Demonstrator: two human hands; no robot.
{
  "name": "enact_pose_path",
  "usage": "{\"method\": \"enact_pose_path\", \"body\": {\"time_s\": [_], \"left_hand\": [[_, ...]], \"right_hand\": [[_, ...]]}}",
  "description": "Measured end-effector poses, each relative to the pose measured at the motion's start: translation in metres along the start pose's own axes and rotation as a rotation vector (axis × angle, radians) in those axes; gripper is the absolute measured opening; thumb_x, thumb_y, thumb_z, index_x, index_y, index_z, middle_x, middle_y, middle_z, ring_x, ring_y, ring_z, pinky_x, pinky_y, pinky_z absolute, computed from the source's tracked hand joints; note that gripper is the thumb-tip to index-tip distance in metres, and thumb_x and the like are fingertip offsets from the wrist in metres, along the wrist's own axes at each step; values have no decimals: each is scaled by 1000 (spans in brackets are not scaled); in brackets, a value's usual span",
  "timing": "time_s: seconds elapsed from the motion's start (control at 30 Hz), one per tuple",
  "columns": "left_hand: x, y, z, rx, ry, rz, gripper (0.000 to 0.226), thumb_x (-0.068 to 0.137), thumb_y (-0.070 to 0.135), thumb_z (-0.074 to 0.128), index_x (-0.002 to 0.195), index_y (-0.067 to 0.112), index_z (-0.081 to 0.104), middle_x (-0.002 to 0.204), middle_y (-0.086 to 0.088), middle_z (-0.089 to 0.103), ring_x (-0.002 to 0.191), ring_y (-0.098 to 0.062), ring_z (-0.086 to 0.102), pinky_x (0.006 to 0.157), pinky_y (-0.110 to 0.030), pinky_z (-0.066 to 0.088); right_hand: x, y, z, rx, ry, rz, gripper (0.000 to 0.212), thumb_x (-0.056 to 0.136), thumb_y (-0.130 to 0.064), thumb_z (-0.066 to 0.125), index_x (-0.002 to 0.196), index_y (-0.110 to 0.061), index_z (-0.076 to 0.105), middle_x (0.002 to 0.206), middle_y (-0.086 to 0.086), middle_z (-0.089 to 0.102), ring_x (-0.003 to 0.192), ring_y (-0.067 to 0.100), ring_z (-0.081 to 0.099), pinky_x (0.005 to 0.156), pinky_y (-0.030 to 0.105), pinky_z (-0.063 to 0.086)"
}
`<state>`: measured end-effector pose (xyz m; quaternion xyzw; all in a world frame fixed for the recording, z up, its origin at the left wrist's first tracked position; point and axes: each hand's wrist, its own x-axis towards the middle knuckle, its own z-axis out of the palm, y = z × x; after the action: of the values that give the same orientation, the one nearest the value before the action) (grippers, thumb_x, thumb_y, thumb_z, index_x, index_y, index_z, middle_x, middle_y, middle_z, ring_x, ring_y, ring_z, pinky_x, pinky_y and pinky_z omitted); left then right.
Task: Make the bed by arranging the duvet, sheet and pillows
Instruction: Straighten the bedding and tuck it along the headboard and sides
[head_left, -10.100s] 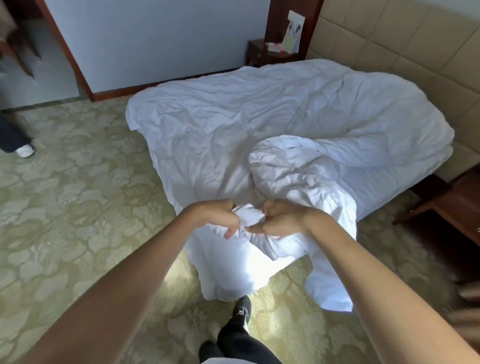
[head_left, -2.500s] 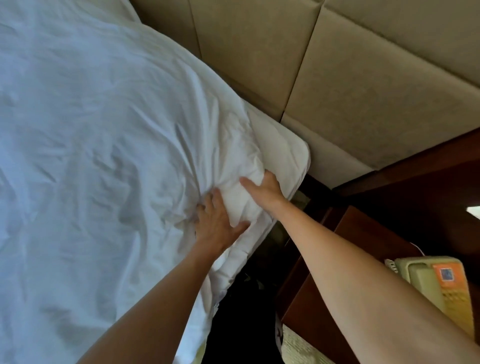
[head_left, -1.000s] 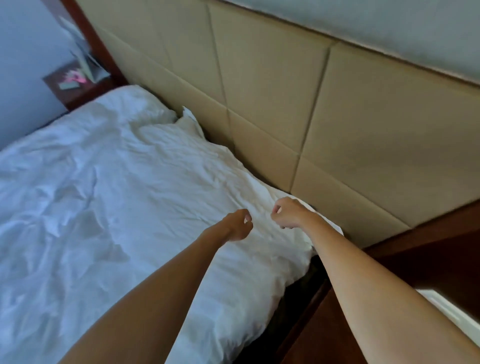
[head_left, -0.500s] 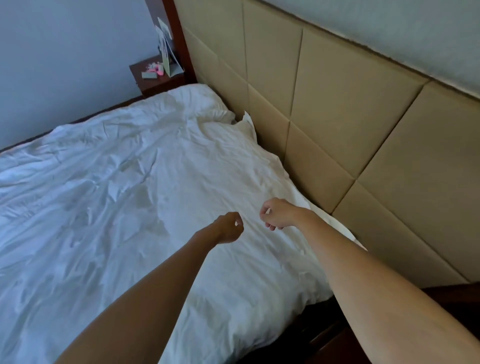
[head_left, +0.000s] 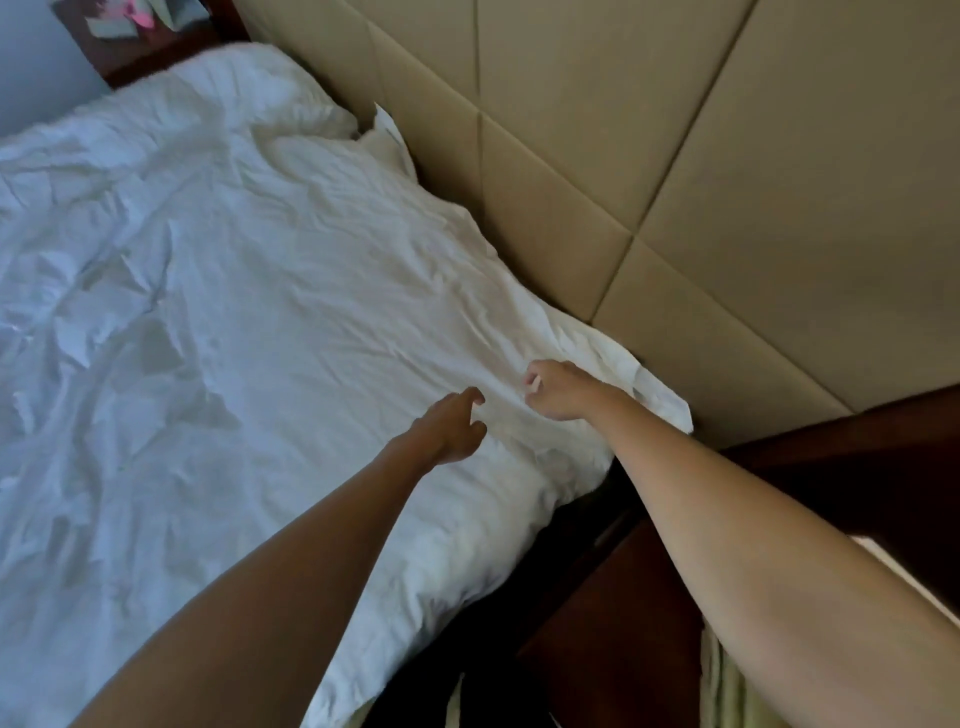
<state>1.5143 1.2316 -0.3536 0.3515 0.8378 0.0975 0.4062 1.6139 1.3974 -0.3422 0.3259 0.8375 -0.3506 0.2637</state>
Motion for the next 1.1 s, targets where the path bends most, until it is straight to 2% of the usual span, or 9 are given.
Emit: {"method": "enact_pose_path", "body": {"time_s": [0.27,0.37,0.43,0.53,0.7,0.8,0.9,0.97,1.1], "left_hand": [[59,11,120,23,-112,139,73,99,39,46,156,26,2,151,-16,36,135,-36,40,108,-53,37],[89,0,160,116,-139,94,79,97,46,46,154,34,-7,155,-13,29,136,-41,36,107,-59,35],[110,-7,180,181,-162,75,84,93,53,47,151,38,-14,162,-11,16,145,-43,20,109,-65,27],[133,-17,200,201,-222,25,96,87,61,52,149,42,-19,164,-9,7,148,-45,6,109,-73,15],[154,-33,213,266,-273,58,109,75,70,59,146,47,-21,164,-7,2,145,-50,12,109,-75,8],[155,-40,209,184,-279,70,112,69,71,59,145,49,-19,164,-4,8,146,-48,15,109,-74,10],[146,-37,198,104,-234,105,108,74,66,62,150,43,-12,163,1,17,147,-39,20,113,-68,10],[133,-33,192,41,-184,150,105,82,55,66,156,31,-6,163,-2,18,148,-29,21,118,-58,15],[96,-10,175,-234,-75,215,121,73,56,76,157,21,-4,163,-2,17,148,-20,19,119,-40,27]], "right_hand": [[37,108,52,-176,95,142,66,92,-27,55,151,-25,24,155,8,22,142,31,22,107,47,34],[57,138,64,-263,172,169,79,91,-40,60,155,-25,15,163,11,0,151,30,-3,117,50,20],[71,152,71,-267,229,180,91,87,-48,65,156,-26,9,164,12,-11,151,30,-12,120,51,14],[97,170,81,-188,303,226,111,79,-53,73,156,-27,-2,163,14,-16,151,33,-9,120,52,17],[131,184,89,69,222,184,142,68,-54,83,152,-22,-26,164,8,-13,152,30,6,121,45,19],[137,180,92,217,215,231,143,61,-53,88,156,-20,-13,162,12,18,145,30,28,117,43,29],[128,169,98,207,163,247,106,61,-54,86,145,-13,38,140,10,51,122,28,53,102,41,46],[117,158,98,200,97,225,93,64,-59,78,139,-13,48,133,8,59,113,26,59,96,39,51],[86,124,73,317,-6,180,85,76,-55,75,145,-16,44,141,3,52,125,23,53,98,32,46]]}}
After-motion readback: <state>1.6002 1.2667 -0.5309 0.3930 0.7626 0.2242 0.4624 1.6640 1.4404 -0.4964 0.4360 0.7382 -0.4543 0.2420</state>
